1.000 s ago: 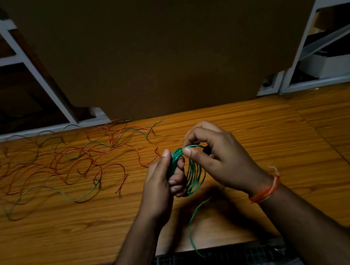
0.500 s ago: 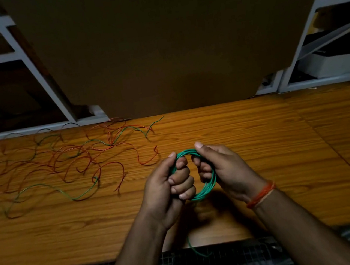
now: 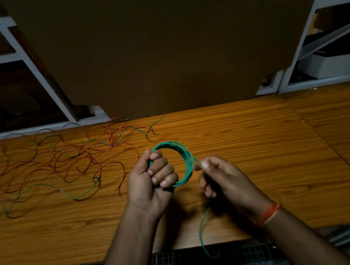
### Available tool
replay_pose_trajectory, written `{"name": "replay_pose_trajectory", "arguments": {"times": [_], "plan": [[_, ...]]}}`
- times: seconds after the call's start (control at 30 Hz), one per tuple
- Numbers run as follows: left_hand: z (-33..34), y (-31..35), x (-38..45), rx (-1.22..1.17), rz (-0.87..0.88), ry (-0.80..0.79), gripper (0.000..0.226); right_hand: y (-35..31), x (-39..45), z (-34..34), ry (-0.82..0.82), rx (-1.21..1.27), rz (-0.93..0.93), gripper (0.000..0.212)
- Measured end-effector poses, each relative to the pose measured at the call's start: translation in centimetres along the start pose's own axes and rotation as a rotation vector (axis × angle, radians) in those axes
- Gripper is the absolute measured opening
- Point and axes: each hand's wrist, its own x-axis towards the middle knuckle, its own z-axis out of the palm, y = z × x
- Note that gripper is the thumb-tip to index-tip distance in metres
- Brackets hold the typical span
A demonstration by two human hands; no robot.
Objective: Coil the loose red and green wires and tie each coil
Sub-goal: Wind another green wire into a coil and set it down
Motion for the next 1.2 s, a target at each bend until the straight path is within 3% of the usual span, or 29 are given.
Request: {"name": "replay_pose_trajectory", "arguments": {"times": [0.07, 0.17, 0.33, 0.4, 0.5, 0.57, 0.8, 0.9, 1.03, 1.2], "plan": [[-0.5, 1.0, 0.1, -0.03, 0.078, 0.039, 0.027, 1.4, -0.9, -0.9, -0.023, -0.065, -0.011, 0.022], [-1.1, 1.8, 0.1, -0.035, 0.172, 0.104, 0.027, 3.0, -2.0, -1.6, 0.124, -0.109, -0.018, 0.008], [-1.3, 1.7, 0.2, -0.037, 0.244, 0.137, 0.032, 3.5, -3.0, -1.8, 0.382, -0.292, -0.004, 0.012], [-1.2, 1.5, 0.3, -0.021, 0.267, 0.144, 0.032, 3.0, -3.3, -1.9, 0.306, -0.52, -0.031, 0.014], [-1.0, 1.1, 0.5, 0.076, 0.318, 0.16, 0.031, 1.8, -3.4, -1.7, 0.035, -0.863, -0.164, 0.021], [-0.9, 0.7, 0.5, 0.2, 0.358, 0.181, 0.031, 0.8, -3.5, -1.6, -0.066, -0.962, -0.287, 0.03], [-0.7, -2.0, 0.1, 0.678, 0.453, 0.153, 0.031, -5.1, -2.7, 0.1, -0.108, -0.91, -0.647, 0.02], [-0.3, -2.8, -0.3, 0.847, 0.461, 0.119, 0.033, -7.0, -2.0, 0.9, -0.117, -0.808, -0.664, 0.01], [-0.3, -3.1, -0.9, 0.972, 0.441, 0.043, 0.039, -9.2, -1.2, 1.3, -0.145, -0.722, -0.647, 0.026], [-0.3, -2.7, -1.1, 0.865, 0.329, -0.034, 0.042, -9.3, 0.6, 0.7, 0.009, -0.658, -0.608, 0.015]]}}
